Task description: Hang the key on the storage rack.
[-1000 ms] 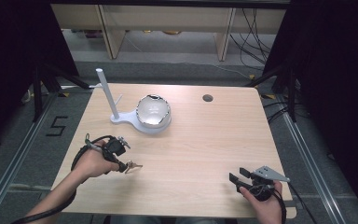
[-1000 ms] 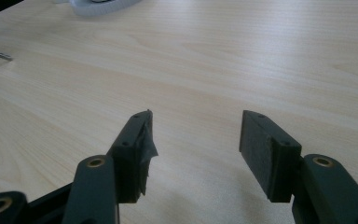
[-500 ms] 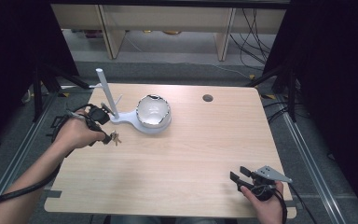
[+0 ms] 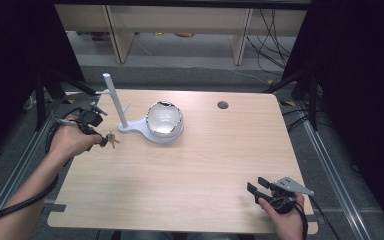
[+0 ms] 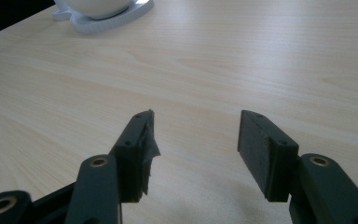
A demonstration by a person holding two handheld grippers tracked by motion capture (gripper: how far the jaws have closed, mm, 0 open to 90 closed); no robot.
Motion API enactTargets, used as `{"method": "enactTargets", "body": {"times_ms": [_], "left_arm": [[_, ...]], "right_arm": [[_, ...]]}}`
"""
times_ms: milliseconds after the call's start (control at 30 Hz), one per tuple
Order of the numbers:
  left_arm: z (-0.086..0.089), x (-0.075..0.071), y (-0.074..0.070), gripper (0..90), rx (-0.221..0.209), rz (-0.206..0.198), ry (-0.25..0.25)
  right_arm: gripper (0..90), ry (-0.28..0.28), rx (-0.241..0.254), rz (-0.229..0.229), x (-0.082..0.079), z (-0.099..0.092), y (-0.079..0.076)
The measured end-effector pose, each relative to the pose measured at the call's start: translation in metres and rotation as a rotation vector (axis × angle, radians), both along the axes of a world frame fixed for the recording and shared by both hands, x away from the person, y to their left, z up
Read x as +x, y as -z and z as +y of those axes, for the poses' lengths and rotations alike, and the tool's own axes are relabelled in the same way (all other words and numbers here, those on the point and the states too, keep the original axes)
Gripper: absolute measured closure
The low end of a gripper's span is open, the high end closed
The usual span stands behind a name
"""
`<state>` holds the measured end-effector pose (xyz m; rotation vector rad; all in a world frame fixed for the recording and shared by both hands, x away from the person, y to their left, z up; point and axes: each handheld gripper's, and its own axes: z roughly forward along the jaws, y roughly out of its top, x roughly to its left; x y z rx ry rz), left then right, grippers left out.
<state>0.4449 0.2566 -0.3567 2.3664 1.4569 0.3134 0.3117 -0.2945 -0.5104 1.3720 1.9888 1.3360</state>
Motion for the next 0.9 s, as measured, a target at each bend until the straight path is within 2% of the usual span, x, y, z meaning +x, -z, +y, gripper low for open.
{"method": "enactTargets", "body": {"times_ms": [67, 100, 133, 167, 200, 233, 267, 300, 333, 367, 467, 500, 567, 633, 800, 867, 900], "left_arm": [[0.006, 0.003, -0.001, 87.2, -0.015, -0.040, -0.030], [0.008, 0.004, -0.002, 87.2, -0.020, -0.055, -0.044], [0.010, 0.004, -0.002, 87.2, -0.025, -0.066, -0.051], [0.013, 0.005, -0.003, 87.2, -0.029, -0.074, -0.063], [0.015, 0.006, -0.003, 87.2, -0.034, -0.077, -0.069], [0.017, 0.006, -0.004, 87.2, -0.039, -0.087, -0.080], [0.021, 0.006, -0.005, 87.2, -0.048, -0.097, -0.097], [0.023, 0.006, -0.006, 87.2, -0.057, -0.107, -0.108], [0.027, 0.007, -0.007, 87.2, -0.064, -0.115, -0.117], [0.029, 0.008, -0.008, 87.2, -0.067, -0.128, -0.134], [0.034, 0.011, -0.008, 87.2, -0.078, -0.139, -0.157], [0.039, 0.014, -0.010, 87.1, -0.079, -0.151, -0.182], [0.043, 0.017, -0.011, 87.2, -0.080, -0.175, -0.205], [0.045, 0.019, -0.011, 87.2, -0.084, -0.190, -0.223], [0.047, 0.024, -0.009, 87.2, -0.088, -0.230, -0.252], [0.046, 0.025, -0.007, 87.2, -0.095, -0.236, -0.254], [0.045, 0.025, -0.007, 87.2, -0.091, -0.240, -0.252]], "right_arm": [[47.4, 0.023, 0.023, 0.002, -0.002, 0.002, -0.002], [47.4, 0.003, 0.013, -0.019, -0.002, 0.000, -0.002], [47.4, 0.002, 0.027, -0.023, -0.002, 0.000, -0.002], [47.4, 0.016, 0.016, -0.024, -0.001, 0.000, -0.001], [47.4, 0.016, 0.041, 0.004, -0.004, 0.001, -0.003], [47.4, 0.011, 0.040, 0.000, -0.004, 0.001, -0.003], [47.4, 0.013, 0.029, -0.018, -0.003, 0.001, -0.002], [47.4, 0.021, 0.031, -0.013, -0.003, 0.002, -0.002], [47.4, 0.011, 0.002, -0.031, -0.002, 0.000, -0.003], [47.4, -0.004, -0.002, -0.036, -0.002, 0.000, -0.004], [47.3, 0.000, -0.017, -0.032, -0.002, 0.002, -0.004], [47.3, -0.005, -0.010, -0.021, -0.003, 0.004, -0.005], [47.3, 0.006, 0.010, -0.034, -0.004, 0.006, -0.005], [47.3, -0.002, -0.014, -0.040, -0.004, 0.005, -0.006], [47.3, -0.006, -0.016, -0.039, -0.004, 0.004, -0.005], [47.3, -0.011, -0.008, -0.037, -0.004, 0.004, -0.005], [47.3, 0.005, 0.038, -0.012, -0.006, 0.007, -0.005]]}}
